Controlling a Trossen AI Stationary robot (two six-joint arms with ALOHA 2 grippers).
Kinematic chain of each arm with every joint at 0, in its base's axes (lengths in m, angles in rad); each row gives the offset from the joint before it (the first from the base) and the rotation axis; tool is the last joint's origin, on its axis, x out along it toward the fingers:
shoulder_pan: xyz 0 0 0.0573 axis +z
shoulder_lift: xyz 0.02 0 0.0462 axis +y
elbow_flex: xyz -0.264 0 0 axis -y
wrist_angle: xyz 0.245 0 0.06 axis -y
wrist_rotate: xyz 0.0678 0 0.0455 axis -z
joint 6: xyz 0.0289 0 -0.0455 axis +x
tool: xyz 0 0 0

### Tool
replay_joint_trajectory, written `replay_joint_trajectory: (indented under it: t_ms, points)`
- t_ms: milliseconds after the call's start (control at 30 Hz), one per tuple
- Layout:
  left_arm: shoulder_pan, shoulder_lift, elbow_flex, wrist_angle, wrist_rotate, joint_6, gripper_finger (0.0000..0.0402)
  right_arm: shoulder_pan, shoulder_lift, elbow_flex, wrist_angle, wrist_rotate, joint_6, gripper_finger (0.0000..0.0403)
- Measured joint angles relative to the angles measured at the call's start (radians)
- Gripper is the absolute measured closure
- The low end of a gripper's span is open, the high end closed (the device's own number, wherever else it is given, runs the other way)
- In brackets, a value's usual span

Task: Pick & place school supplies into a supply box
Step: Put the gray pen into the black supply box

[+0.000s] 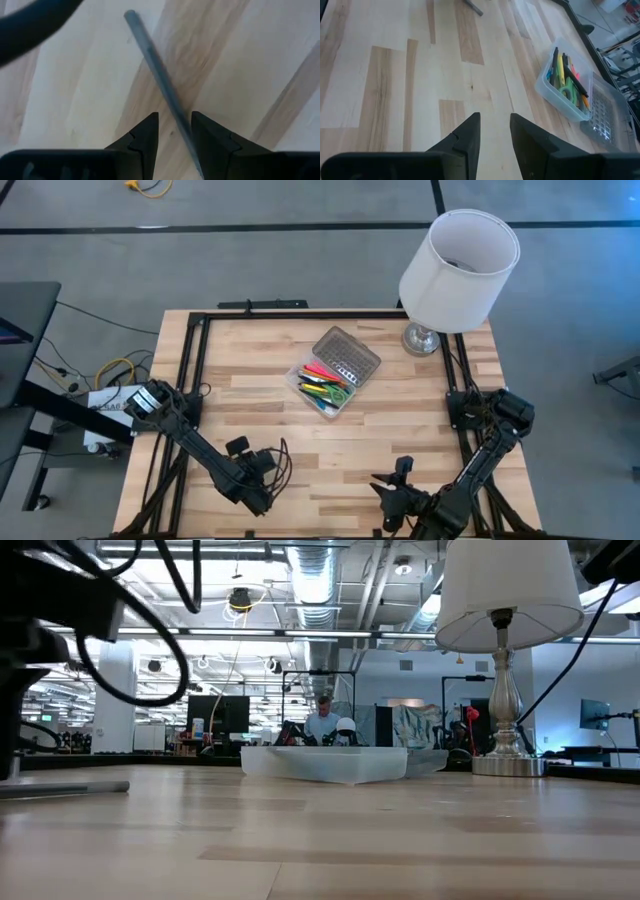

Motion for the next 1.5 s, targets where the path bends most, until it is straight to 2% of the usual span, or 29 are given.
replay_joint_trajectory:
  t_ms: [167,300,700,933,1100,1200,1333,1400,1500]
  points:
    - [-0.024,0.000,0.000,-0.042,0.021,0.107,0.0290,0.000,0.000,0.000,0.000,0.000,0.000,0.0301]
    - [-0.043,0.000,0.000,-0.056,-0.005,0.139,0.0290,0.000,0.000,0.000,0.000,0.000,0.000,0.0301]
    - [-0.045,0.000,-0.001,0.001,-0.053,0.120,0.0290,-0.001,0.000,0.000,0.001,0.000,0.000,0.0301]
    - [-0.041,-0.012,-0.108,0.154,-0.039,0.042,0.0290,0.003,0.000,-0.006,0.023,0.000,0.000,0.0301]
    - [-0.059,-0.003,-0.089,0.139,-0.083,0.037,0.0290,0.008,0.000,-0.023,0.028,-0.002,0.000,0.0301]
    - [-0.064,0.007,-0.024,0.057,-0.106,0.074,0.0290,0.008,0.000,-0.025,0.028,-0.002,0.000,0.0301]
    - [-0.069,0.002,0.074,-0.192,-0.155,0.078,0.0290,-0.003,0.000,-0.025,0.027,-0.001,-0.001,0.0301]
    - [-0.074,0.004,0.083,-0.352,-0.156,0.078,0.0290,-0.008,0.000,-0.025,0.026,-0.002,-0.002,0.0301]
    - [-0.078,0.003,0.082,-0.504,-0.163,0.079,0.0290,-0.014,0.000,-0.025,0.026,-0.001,-0.002,0.0301]
